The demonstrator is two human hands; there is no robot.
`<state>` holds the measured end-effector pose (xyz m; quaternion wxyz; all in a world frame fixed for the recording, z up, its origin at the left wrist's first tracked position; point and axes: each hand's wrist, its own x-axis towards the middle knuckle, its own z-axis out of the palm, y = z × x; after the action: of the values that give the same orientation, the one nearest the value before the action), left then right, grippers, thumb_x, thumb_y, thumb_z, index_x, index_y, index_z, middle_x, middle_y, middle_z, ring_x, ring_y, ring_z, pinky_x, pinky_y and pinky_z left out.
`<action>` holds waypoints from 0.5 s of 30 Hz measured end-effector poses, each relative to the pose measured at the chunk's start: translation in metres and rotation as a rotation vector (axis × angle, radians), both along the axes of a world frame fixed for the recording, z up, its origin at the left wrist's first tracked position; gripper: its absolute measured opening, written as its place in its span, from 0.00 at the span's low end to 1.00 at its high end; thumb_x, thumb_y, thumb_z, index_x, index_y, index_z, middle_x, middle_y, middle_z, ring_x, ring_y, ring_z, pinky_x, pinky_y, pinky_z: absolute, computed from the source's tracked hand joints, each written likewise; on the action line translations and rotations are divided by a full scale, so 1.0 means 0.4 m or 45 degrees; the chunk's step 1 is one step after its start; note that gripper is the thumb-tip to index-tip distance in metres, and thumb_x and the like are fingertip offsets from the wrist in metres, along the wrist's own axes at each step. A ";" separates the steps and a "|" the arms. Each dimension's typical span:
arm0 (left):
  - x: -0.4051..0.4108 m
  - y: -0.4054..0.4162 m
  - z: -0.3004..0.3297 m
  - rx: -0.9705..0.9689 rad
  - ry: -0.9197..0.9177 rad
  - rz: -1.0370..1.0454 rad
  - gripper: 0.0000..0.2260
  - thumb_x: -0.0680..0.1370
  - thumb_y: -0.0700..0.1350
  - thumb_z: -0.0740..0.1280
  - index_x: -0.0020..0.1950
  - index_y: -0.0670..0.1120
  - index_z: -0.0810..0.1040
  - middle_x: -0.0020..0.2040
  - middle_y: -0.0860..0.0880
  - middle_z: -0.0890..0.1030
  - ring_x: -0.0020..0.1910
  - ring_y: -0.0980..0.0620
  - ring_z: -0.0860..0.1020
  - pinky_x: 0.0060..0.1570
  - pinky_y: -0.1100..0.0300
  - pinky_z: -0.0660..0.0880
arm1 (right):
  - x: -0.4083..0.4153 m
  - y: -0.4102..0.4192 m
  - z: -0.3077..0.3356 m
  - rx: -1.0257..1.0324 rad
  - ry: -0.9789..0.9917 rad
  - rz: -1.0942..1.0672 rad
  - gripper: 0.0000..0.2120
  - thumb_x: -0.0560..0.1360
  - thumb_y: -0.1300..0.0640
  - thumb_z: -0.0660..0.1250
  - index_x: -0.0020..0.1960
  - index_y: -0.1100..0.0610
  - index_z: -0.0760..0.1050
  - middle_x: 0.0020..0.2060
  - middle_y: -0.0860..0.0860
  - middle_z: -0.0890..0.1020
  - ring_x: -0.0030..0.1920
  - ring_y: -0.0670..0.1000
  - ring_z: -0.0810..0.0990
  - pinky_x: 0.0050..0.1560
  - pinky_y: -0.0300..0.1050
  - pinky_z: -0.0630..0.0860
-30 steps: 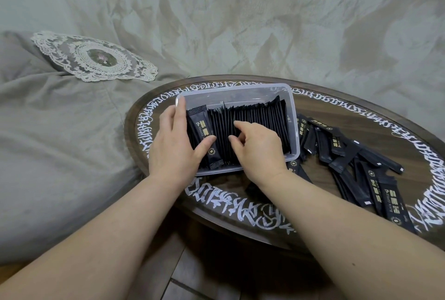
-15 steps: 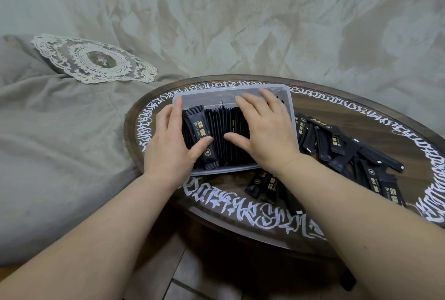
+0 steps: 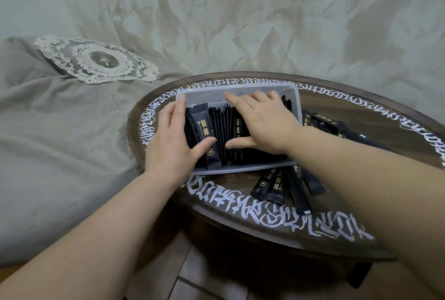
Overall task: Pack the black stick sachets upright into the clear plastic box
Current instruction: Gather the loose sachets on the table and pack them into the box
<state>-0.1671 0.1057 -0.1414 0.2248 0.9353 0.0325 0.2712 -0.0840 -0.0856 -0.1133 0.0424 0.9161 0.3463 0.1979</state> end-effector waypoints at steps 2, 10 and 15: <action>0.001 0.001 -0.001 0.001 -0.001 -0.007 0.44 0.71 0.58 0.71 0.79 0.51 0.50 0.74 0.50 0.60 0.69 0.50 0.65 0.61 0.49 0.69 | 0.001 0.001 0.000 -0.027 0.017 0.011 0.52 0.64 0.23 0.51 0.76 0.56 0.56 0.65 0.52 0.74 0.60 0.57 0.71 0.57 0.54 0.64; 0.004 0.001 0.001 0.016 0.012 -0.003 0.44 0.71 0.59 0.71 0.79 0.51 0.49 0.74 0.51 0.60 0.69 0.49 0.65 0.60 0.50 0.69 | 0.015 0.002 0.007 0.006 0.148 -0.024 0.55 0.58 0.21 0.56 0.76 0.52 0.52 0.69 0.50 0.70 0.65 0.56 0.67 0.62 0.55 0.60; 0.004 -0.002 0.002 0.016 0.018 -0.001 0.44 0.71 0.59 0.71 0.79 0.51 0.49 0.73 0.51 0.60 0.69 0.49 0.66 0.61 0.50 0.69 | 0.018 0.001 0.014 -0.037 0.145 0.021 0.51 0.58 0.21 0.57 0.73 0.49 0.59 0.66 0.49 0.71 0.64 0.56 0.67 0.60 0.54 0.61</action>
<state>-0.1655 0.1050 -0.1405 0.2189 0.9386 0.0321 0.2646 -0.0767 -0.0851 -0.1079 0.0344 0.9222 0.3586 0.1406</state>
